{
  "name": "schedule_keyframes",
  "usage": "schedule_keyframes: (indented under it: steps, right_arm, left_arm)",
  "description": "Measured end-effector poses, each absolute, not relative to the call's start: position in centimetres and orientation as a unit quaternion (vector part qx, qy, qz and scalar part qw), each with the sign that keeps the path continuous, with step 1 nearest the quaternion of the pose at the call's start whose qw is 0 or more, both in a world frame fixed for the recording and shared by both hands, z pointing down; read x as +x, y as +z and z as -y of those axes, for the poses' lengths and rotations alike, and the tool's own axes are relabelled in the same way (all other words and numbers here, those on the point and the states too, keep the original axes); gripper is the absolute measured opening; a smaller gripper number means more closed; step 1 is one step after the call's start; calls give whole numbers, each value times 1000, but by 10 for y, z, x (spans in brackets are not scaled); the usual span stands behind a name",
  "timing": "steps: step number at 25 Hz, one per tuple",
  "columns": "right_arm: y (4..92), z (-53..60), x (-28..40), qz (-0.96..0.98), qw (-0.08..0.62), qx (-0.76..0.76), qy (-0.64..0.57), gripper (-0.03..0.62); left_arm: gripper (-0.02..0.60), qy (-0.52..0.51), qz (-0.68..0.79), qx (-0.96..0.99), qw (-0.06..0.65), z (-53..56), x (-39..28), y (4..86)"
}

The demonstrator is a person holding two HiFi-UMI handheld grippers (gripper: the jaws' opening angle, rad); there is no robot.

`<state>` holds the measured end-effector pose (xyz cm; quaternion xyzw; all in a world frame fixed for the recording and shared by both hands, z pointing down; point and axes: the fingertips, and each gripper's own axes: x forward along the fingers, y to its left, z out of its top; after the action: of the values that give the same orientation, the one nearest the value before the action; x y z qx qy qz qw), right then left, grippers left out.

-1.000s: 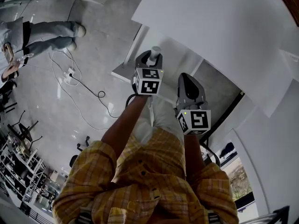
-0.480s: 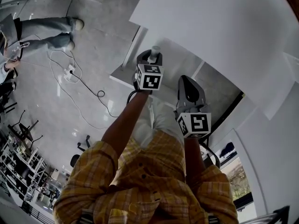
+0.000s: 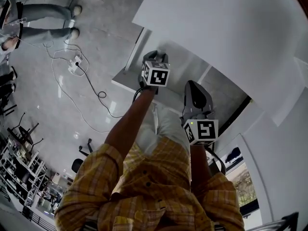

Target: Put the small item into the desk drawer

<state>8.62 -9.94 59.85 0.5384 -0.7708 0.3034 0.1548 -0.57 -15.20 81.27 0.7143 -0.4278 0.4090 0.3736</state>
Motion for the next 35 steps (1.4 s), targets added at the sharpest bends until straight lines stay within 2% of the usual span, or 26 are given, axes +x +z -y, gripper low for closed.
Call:
schedule_keyframes:
  steps: [20,24,35]
  right_arm:
    - [613,98,93,764,164,538,316,0]
    - [610,98,93,766,164,537,315,0]
    - [592,101,87,775,156,537,293,0]
  left_arm:
    - [170,441,410,688,404,148,-1,862]
    - [195,431,411,692,409,152,0,856]
    - [195,409,417,713,387,158,-1,811]
